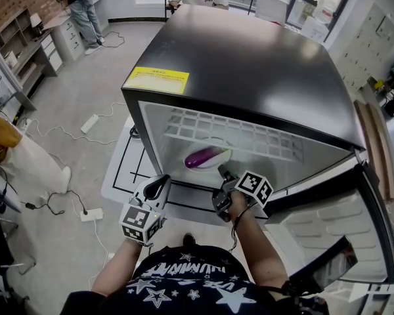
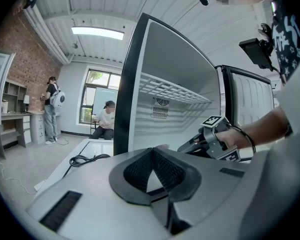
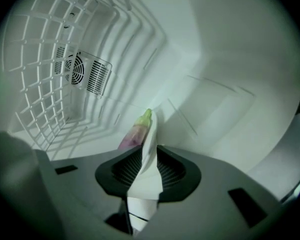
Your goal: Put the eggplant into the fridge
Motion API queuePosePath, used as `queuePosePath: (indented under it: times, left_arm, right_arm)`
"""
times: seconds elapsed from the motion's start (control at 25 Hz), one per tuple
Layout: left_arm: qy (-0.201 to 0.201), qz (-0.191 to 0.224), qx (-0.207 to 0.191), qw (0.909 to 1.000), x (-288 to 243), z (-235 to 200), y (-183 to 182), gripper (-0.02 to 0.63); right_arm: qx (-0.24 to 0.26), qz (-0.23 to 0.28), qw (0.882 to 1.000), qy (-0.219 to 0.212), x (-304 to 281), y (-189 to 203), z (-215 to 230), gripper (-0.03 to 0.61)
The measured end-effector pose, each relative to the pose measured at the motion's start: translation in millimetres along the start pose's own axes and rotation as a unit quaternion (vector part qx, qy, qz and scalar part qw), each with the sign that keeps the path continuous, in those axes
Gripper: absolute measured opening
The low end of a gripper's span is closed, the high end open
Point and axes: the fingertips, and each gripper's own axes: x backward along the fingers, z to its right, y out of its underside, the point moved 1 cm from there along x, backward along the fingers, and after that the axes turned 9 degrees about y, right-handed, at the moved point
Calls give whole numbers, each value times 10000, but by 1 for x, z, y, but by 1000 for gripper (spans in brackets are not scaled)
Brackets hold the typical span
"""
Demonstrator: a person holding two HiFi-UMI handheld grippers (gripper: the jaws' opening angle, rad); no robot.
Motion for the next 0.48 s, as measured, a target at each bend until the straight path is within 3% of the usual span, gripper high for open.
queuePosePath:
  times: [0.48]
  left_arm:
    - [190,18,6,9998,29,13,-2,9]
  right_arm:
    - [-373,158,9981,-473,33,32,-9,69]
